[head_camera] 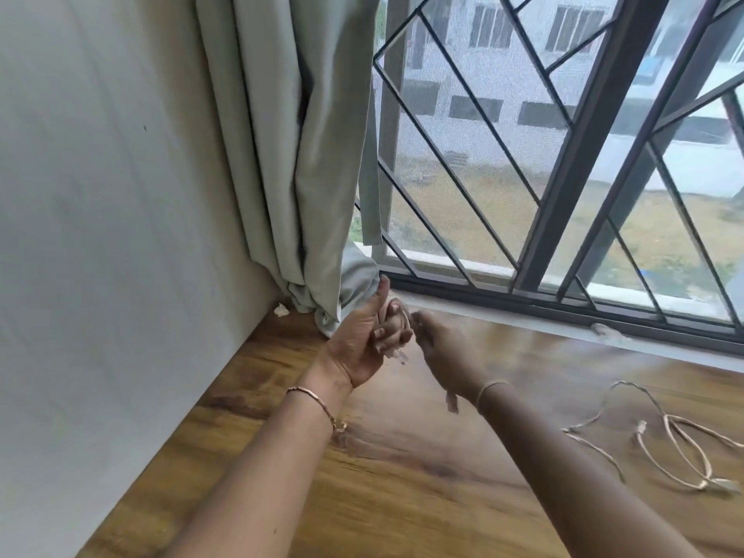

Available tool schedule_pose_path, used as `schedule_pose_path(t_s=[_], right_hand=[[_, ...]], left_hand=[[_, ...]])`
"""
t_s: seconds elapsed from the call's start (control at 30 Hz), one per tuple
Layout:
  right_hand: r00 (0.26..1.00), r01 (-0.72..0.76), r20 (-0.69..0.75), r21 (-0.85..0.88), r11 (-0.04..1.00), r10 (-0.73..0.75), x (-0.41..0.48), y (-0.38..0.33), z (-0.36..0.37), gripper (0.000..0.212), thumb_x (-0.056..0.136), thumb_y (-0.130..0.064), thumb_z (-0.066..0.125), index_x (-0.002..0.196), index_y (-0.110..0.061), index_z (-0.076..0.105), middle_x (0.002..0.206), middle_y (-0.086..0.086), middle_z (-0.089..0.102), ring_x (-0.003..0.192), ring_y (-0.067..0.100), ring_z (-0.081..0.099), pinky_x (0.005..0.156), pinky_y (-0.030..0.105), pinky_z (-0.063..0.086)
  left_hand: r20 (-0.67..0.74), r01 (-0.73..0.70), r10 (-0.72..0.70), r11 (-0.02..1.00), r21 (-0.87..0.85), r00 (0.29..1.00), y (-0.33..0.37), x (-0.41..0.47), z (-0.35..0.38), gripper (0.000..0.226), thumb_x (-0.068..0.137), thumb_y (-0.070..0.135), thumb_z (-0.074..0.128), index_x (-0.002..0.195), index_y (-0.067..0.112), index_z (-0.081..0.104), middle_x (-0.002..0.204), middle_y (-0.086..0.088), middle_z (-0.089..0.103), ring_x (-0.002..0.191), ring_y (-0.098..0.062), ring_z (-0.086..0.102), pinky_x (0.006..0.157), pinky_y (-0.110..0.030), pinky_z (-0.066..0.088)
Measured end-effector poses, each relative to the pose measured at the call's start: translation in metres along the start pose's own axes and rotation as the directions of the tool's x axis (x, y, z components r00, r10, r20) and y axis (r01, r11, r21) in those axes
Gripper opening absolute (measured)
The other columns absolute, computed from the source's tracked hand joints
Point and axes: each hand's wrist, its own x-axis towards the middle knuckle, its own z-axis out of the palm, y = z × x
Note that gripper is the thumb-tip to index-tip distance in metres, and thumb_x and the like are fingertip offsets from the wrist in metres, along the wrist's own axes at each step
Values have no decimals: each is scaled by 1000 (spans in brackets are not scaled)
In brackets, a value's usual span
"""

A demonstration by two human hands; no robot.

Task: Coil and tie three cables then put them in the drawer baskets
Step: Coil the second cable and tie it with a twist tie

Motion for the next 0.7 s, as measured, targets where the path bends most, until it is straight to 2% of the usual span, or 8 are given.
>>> schedule_pose_path(t_s=[0.1,0.2,0.27,0.3,0.4,0.53,0.6,0.7], right_hand=[[944,-142,316,118,983,99,-15,-4,21,52,94,1,36,140,-24,32,68,-1,47,51,10,39,40,13,33],[851,-221,497,43,974,171,-22,-9,29,58,94,-4,32,147,-27,21,75,1,52,48,9,41,38,18,36],[828,-111,545,-67,992,129,-22,-15,27,57,93,-3,33,147,-20,27,88,2,58,51,9,45,40,18,40],[833,-53,545,-96,994,97,-21,-19,25,52,92,-1,33,143,-15,36,90,2,59,51,9,46,43,18,44],[905,-6,426,-16,1000,12,-17,-30,18,30,93,-2,39,112,-2,61,79,2,61,50,12,51,61,35,54],[973,55,222,79,995,-72,-3,-25,-4,15,85,-3,59,86,-15,66,65,-7,65,52,5,62,63,35,57],[965,103,233,83,991,-120,1,-24,-13,19,80,1,60,81,-17,64,65,-3,68,56,3,65,64,32,57],[920,147,349,120,982,-181,0,-31,-13,27,77,19,46,86,0,64,69,5,64,53,-3,60,60,22,53]], left_hand=[[-180,-88,62,986,-139,982,-3,7,-2,44,89,54,50,80,11,53,48,3,40,39,-10,36,64,-25,48],[-284,-154,113,980,-128,952,0,10,-5,53,95,55,39,109,7,57,68,-3,53,52,-15,52,57,-25,53],[-298,-141,115,988,-69,948,2,8,-6,58,97,55,32,109,5,59,72,-7,62,56,-18,63,51,-20,50],[-303,-120,106,992,-28,947,2,7,-7,59,98,55,30,108,5,59,72,-8,65,59,-18,65,50,-19,49],[-313,-21,64,990,140,947,2,5,-12,63,97,57,26,111,4,56,70,-7,68,62,-19,65,57,-25,48],[-331,82,17,956,282,943,-3,6,-20,66,95,60,28,113,3,55,72,-10,66,58,-20,61,56,-29,46],[-324,127,-12,933,336,946,-6,6,-22,70,93,65,25,109,4,56,74,-11,65,61,-22,58,56,-29,44],[-282,159,-52,915,370,958,-8,6,-21,77,89,71,15,96,7,58,62,-8,64,55,-24,54,55,-31,40]])
